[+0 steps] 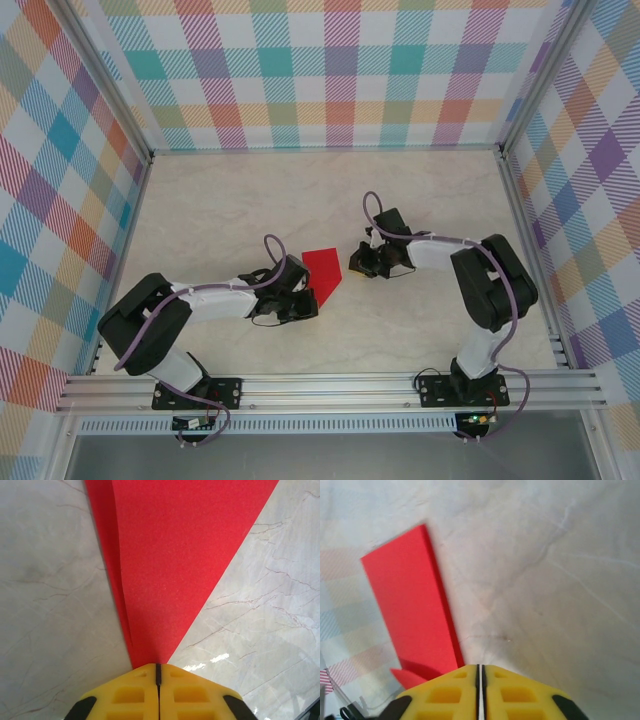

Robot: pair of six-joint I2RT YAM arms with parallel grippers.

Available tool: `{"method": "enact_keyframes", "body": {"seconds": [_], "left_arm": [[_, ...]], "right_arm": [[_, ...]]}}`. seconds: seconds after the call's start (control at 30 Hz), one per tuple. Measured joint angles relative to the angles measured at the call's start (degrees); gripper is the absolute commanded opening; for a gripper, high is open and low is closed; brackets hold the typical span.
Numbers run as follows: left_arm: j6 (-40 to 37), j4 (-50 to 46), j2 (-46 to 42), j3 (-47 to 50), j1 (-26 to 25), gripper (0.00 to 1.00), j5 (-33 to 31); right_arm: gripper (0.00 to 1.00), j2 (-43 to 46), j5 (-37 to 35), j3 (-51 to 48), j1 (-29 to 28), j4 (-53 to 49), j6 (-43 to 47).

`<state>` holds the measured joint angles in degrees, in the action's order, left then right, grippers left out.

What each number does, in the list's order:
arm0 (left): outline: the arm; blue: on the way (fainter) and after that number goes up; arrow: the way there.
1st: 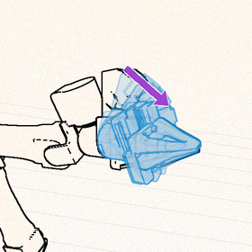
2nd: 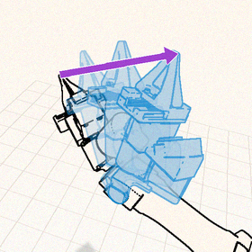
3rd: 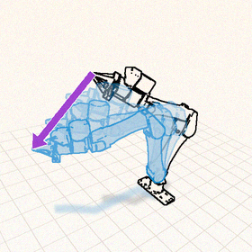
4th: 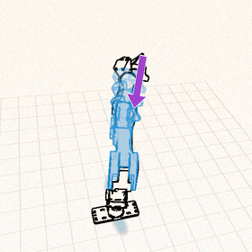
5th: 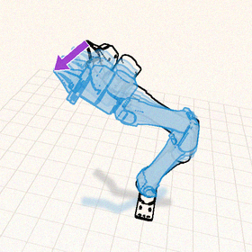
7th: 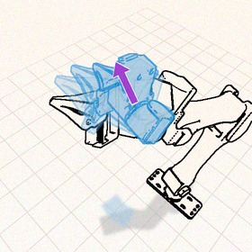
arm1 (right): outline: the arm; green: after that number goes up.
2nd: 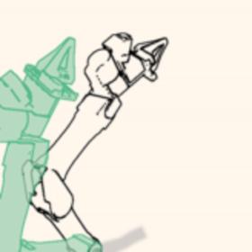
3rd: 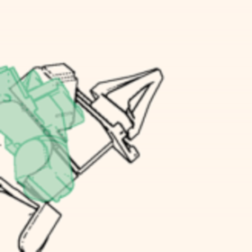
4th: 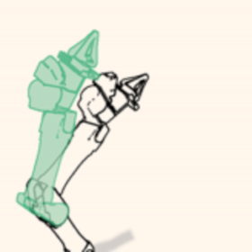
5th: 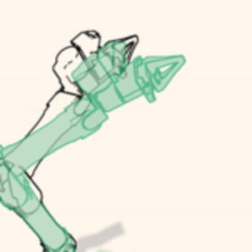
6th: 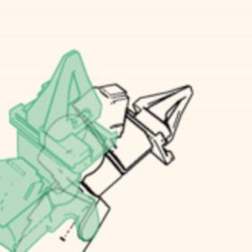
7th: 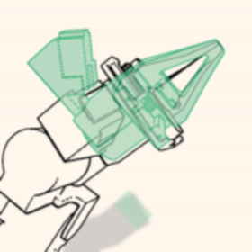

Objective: Fold a paper plane with a square sheet of paper (pick it up from the middle)
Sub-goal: Fold the triangle a second time at the center of the table.

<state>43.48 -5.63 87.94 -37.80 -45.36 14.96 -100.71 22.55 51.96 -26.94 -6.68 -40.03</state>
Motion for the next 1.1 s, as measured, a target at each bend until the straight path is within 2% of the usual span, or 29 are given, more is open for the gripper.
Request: {"method": "enact_keyframes", "body": {"seconds": [0.17,0.2,0.37,0.6,1.0,1.1], "left_arm": [[-0.57,-4.02,-2.99,-1.55,0.0,0.47,-2.1],[-0.52,-4.72,-4.02,-2.23,0.0,0.5,-3.08],[-0.26,-5.66,-7.28,-5.05,0.04,0.53,-9.2],[-0.44,-5.86,-4.37,-6.16,0.52,0.47,-13.03],[-3.89,-2.89,2.43,-6.71,3.93,0.24,-11.39],[-4.13,-2.91,3.72,-6.71,4.22,0.21,-11.45]], "right_arm": [[0.39,5.9,-0.33,-3.43,-0.11,1.2,-0.17],[0.43,6.6,-0.46,-4.11,-0.13,1.31,-0.24],[0.51,7.63,-0.44,-6.69,-0.44,2.03,-0.9],[0.56,7.63,0.11,-7.28,-1.84,3.72,-1.53],[0.57,5.81,1.81,-7.28,-3.06,5.53,-2.8],[0.56,4.79,2.73,-7.28,-3.52,6.45,-3.26]]}}
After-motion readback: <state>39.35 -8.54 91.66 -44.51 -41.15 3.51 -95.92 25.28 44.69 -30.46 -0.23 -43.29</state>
